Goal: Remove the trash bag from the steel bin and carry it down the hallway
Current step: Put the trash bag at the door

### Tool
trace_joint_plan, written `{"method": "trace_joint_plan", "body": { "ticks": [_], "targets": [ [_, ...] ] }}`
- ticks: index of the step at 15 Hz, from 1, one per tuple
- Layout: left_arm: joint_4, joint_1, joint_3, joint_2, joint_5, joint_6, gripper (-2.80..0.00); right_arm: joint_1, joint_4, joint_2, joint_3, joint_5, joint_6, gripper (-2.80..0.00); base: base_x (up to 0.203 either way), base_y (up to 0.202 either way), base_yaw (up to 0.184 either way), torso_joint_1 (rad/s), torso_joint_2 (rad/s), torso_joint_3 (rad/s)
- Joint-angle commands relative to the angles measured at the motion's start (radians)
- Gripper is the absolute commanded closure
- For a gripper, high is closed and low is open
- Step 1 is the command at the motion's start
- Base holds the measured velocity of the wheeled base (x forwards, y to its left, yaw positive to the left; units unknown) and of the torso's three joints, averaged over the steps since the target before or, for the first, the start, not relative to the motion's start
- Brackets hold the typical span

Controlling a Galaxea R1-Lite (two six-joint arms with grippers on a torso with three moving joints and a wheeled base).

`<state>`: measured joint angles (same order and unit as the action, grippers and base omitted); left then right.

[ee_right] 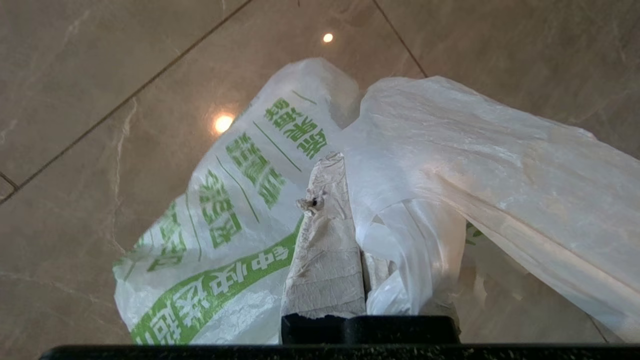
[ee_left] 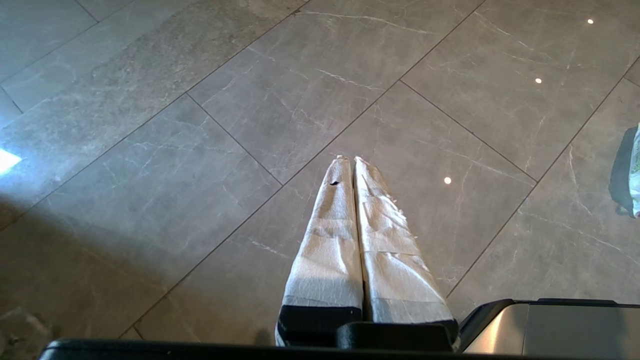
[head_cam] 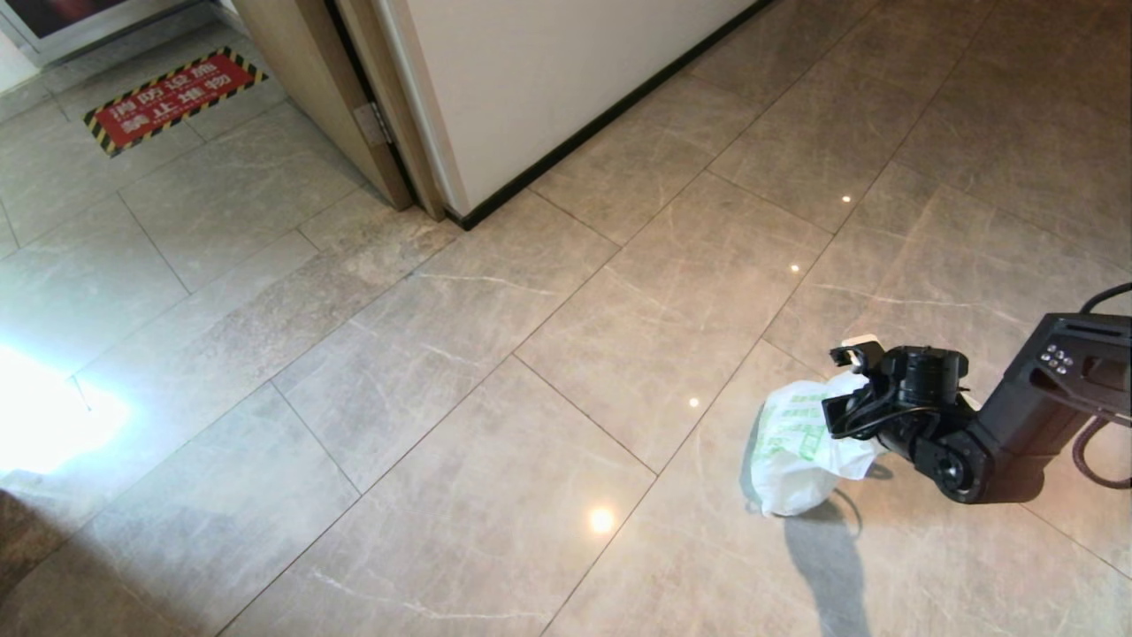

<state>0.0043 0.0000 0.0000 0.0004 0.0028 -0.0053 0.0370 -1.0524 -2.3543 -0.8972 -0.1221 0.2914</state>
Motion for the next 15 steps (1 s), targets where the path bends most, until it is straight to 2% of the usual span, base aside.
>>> {"method": "trace_joint_plan", "body": {
  "ticks": [1,5,6,10,15],
  "targets": [
    [0.0,0.0,0.0,0.0,0.0,-0.001,0.0,0.011,-0.004,-0.075,-0.01,-0.001,0.003,0.0,0.0,0.0,0.0,0.0,0.0,0.0],
    [0.0,0.0,0.0,0.0,0.0,-0.001,0.0,0.017,0.002,-0.074,-0.029,0.011,-0.003,0.0,0.0,0.0,0.0,0.0,0.0,0.0],
    [0.0,0.0,0.0,0.0,0.0,-0.001,0.0,0.018,0.012,-0.065,-0.035,0.022,-0.001,-2.8,0.0,0.0,0.0,0.0,0.0,0.0],
    [0.0,0.0,0.0,0.0,0.0,-0.001,0.0,0.025,0.078,0.029,-0.017,0.031,0.005,-2.8,0.0,0.0,0.0,0.0,0.0,0.0],
    [0.0,0.0,0.0,0.0,0.0,-0.001,0.0,0.048,0.376,0.317,0.023,0.037,0.001,-2.8,0.0,0.0,0.0,0.0,0.0,0.0]
  ]
}}
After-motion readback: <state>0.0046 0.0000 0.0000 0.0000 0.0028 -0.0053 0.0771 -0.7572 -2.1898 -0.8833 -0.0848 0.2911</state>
